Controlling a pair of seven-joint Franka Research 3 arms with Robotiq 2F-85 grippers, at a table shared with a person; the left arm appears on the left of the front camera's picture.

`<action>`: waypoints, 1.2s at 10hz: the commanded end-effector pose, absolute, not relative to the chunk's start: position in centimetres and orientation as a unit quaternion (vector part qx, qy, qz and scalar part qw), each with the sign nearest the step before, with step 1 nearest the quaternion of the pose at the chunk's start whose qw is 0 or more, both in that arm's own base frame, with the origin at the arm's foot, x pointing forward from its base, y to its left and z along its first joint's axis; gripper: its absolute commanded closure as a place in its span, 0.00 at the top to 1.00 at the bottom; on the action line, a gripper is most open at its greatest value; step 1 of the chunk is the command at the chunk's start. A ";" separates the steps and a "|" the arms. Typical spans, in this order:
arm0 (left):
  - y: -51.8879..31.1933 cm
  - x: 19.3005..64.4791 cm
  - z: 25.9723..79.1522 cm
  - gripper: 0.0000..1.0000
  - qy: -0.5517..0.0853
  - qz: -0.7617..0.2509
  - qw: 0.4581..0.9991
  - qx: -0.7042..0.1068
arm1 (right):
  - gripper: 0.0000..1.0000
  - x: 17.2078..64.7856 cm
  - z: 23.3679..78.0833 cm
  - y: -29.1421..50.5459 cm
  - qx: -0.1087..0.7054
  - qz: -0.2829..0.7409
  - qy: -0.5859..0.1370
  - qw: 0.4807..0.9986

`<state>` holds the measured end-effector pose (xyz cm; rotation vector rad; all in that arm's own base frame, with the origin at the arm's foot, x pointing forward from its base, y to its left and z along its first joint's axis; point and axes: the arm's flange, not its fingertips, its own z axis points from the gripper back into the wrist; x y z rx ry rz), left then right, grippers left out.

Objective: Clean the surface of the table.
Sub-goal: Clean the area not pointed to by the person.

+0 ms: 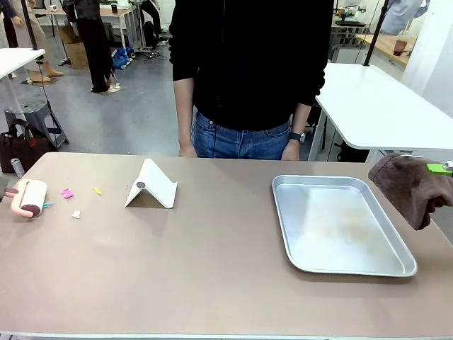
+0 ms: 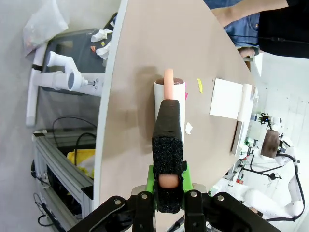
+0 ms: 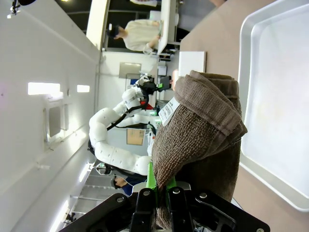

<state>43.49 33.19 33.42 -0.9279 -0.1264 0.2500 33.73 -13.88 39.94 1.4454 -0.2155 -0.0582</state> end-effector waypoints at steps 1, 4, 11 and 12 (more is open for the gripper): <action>31.5 44.3 32.5 0.22 -0.024 0.116 0.897 -0.426 | 0.07 33.7 40.5 -14.2 0.666 -0.026 -0.096 0.740; 29.3 46.0 31.7 0.22 0.006 0.111 0.899 -0.423 | 0.07 33.7 40.5 -14.2 0.666 -0.026 -0.096 0.740; 23.5 51.0 32.4 0.22 0.054 0.099 0.884 -0.453 | 0.07 33.7 40.5 -14.2 0.666 -0.026 -0.096 0.740; 22.5 51.6 32.5 0.22 0.058 0.092 0.885 -0.453 | 0.07 33.7 40.5 -14.2 0.666 -0.026 -0.096 0.740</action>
